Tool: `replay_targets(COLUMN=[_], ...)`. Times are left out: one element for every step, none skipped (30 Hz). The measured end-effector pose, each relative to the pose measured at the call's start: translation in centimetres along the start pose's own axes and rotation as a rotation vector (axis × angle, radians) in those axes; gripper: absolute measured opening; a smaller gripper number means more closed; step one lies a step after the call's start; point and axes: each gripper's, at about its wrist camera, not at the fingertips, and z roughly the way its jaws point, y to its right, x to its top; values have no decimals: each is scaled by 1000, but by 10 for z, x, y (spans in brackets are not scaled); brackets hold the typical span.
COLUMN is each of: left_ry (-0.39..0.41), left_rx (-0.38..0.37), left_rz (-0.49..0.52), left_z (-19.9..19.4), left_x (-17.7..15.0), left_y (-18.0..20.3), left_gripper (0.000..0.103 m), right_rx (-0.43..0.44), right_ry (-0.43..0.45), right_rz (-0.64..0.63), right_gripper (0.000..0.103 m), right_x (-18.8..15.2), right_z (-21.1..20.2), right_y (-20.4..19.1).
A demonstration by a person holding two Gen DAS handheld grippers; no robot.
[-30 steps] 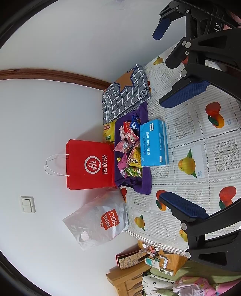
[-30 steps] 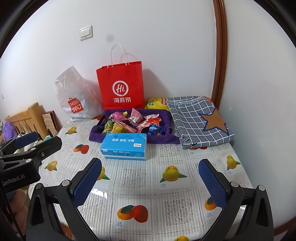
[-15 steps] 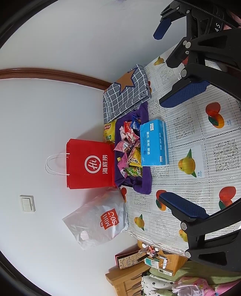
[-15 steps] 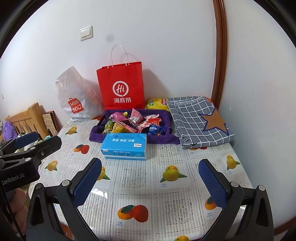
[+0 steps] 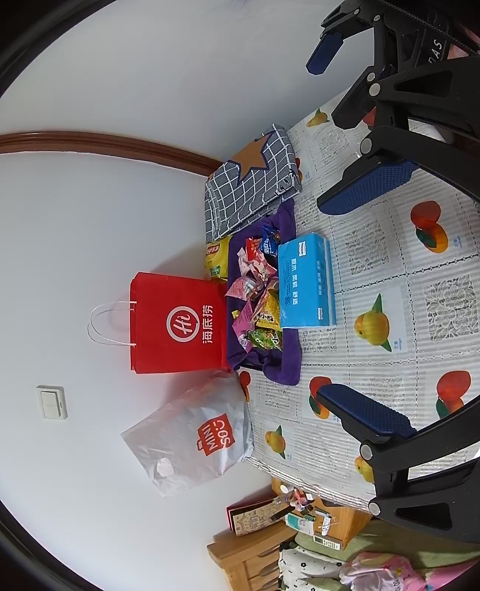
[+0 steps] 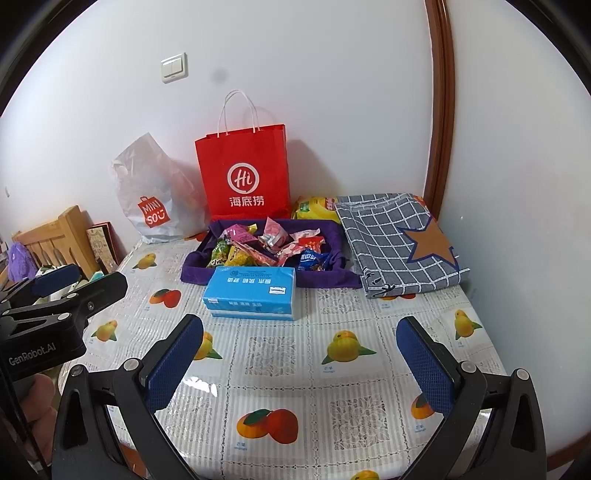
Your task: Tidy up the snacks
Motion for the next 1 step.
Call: replay_targets(left_ry=[-1], left_rx=[2], left_rz=[4], left_z=[2], left_x=[0], left_y=[0], left_gripper=[93], right_rx=[1], right_ry=[1], right_rz=[-2], right_gripper=[103], right_x=[0], right_z=[1], right_y=[0])
